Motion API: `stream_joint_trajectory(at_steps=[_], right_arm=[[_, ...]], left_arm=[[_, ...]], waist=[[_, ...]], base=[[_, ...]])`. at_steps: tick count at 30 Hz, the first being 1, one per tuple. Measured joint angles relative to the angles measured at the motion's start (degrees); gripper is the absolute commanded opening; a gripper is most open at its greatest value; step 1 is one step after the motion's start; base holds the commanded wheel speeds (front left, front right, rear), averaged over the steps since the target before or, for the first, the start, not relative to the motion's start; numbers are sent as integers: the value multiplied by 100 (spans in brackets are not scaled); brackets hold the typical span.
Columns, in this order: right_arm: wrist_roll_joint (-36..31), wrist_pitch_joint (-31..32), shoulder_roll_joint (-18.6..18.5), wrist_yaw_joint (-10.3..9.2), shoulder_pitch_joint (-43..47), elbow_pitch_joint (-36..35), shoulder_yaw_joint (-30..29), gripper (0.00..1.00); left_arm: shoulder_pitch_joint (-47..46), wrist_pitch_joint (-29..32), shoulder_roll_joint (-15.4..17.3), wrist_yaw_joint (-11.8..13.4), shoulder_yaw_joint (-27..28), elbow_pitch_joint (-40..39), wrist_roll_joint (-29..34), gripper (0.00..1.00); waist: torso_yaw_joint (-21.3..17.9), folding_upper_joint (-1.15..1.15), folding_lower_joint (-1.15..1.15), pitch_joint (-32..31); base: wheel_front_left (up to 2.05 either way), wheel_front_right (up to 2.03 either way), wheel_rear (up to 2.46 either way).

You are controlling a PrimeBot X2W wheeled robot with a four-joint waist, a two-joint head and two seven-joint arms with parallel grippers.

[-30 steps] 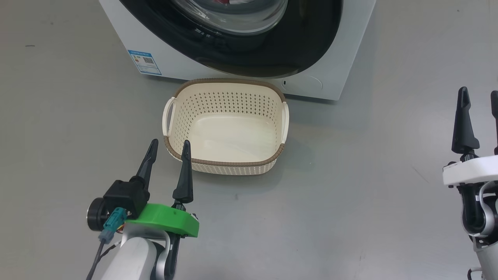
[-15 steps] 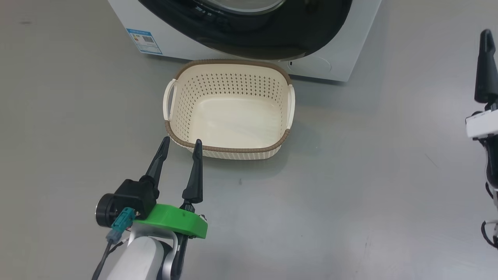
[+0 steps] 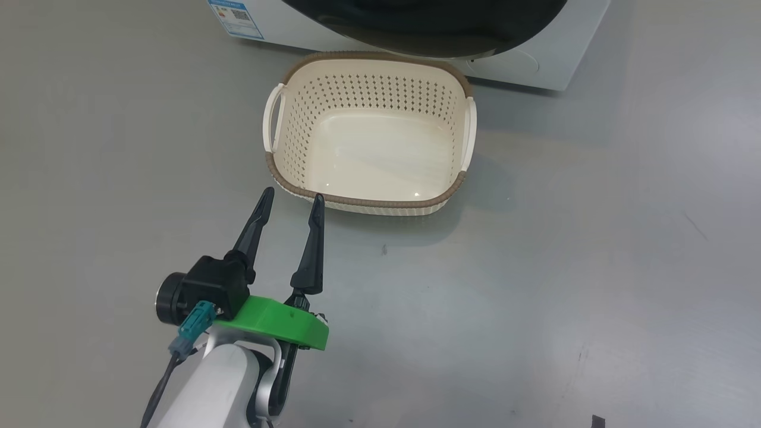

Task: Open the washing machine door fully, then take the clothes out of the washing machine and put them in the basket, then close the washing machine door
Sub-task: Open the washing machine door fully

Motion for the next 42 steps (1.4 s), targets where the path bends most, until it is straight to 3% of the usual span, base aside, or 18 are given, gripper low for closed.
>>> stream_joint_trajectory(at_steps=[6, 7, 8, 9, 10, 18, 33, 42], right_arm=[[704, 589, 190, -235, -661, 324, -137, 100], [751, 678, 202, -259, -764, 372, -135, 67], [799, 761, 200, -298, -865, 416, -140, 44], [853, 842, 193, -316, -966, 457, -154, 6], [921, 934, 189, -352, -1076, 501, -159, 0], [1260, 1623, 109, -503, -1809, 971, -130, 0], [1835, 2575, 435, -656, -2588, 1784, 26, 0], [2314, 2930, 634, -705, -2845, 2262, -202, 0]], left_arm=[[-78, 0, -1, 0, -21, -37, -51, 100], [-85, 0, -1, -1, -35, -40, -70, 100], [-91, 0, -1, 0, -53, -43, -84, 100], [-98, 0, -1, 0, -79, -47, -109, 100], [-110, 0, -1, -1, -105, -49, -137, 100], [-216, 0, -3, 0, -215, -86, -302, 100], [-262, 0, -8, 0, -264, -85, -411, 100], [-263, 0, -9, 1, -271, -85, -443, 100]], waist=[[125, 0, 0, 192], [146, 0, 0, 222], [167, 0, 0, 250], [189, 0, 0, 277], [213, 0, 0, 303], [441, 0, 0, 478], [654, 0, 0, 569], [717, 0, 0, 569]], base=[[0, 0, 0], [0, 0, 0], [0, 0, 0], [0, 0, 0], [0, 0, 0], [0, 0, 0], [0, 0, 0], [0, 0, 0]])
